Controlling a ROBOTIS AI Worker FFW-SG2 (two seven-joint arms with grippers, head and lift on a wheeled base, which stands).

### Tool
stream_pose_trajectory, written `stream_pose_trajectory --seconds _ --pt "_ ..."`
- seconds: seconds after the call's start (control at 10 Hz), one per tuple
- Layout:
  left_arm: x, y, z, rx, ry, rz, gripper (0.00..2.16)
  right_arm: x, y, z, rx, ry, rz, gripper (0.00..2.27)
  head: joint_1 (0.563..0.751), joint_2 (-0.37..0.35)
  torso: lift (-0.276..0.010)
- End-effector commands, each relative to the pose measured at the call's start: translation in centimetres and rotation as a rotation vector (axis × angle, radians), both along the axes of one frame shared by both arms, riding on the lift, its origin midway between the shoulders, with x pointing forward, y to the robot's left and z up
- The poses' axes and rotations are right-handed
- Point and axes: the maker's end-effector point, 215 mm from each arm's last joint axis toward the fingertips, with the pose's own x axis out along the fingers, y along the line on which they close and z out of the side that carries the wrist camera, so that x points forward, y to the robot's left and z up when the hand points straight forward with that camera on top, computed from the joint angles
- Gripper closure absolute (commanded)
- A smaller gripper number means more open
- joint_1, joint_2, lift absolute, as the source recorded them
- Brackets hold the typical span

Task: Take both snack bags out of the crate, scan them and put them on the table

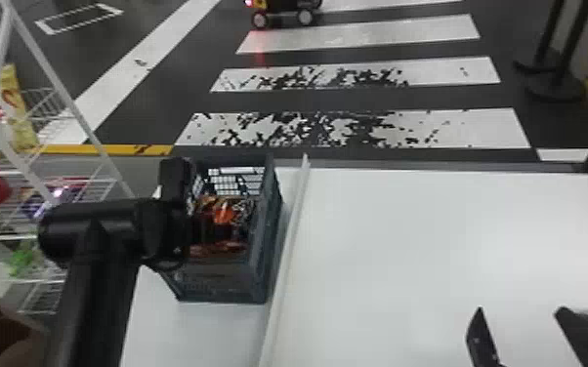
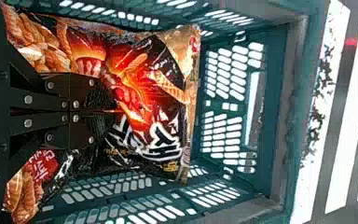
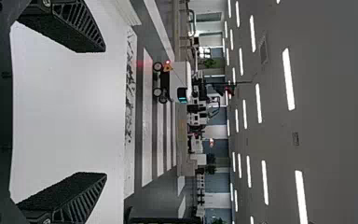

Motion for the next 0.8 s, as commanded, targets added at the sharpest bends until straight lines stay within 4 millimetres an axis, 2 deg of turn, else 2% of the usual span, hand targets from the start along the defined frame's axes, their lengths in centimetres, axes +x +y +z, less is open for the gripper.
stream_pose_trajectory --seconds 0.0,0.1,0.4,0.7 --pt "0.3 0.4 2.3 0.015 -0.041 0.001 2.14 0.0 0.0 -0.1 0.0 0.001 0.0 0.03 0.695 0.238 -0.094" --pt "0.6 0.6 3.6 0.021 -0.065 0.002 2.14 -0.1 0.0 -0.4 0.001 0.007 -0.002 0.03 0.695 0.24 -0.094" --pt "0.0 0.6 5.3 0.01 -0.071 0.006 2.14 0.0 0.0 -0.4 0.001 0.007 -0.004 0.04 0.695 0.247 -0.094" --pt "-0.1 0.6 8.2 0.007 -0.116 0.004 2.14 -0.1 0.0 -0.5 0.001 0.011 -0.005 0.04 0.695 0.246 -0.094"
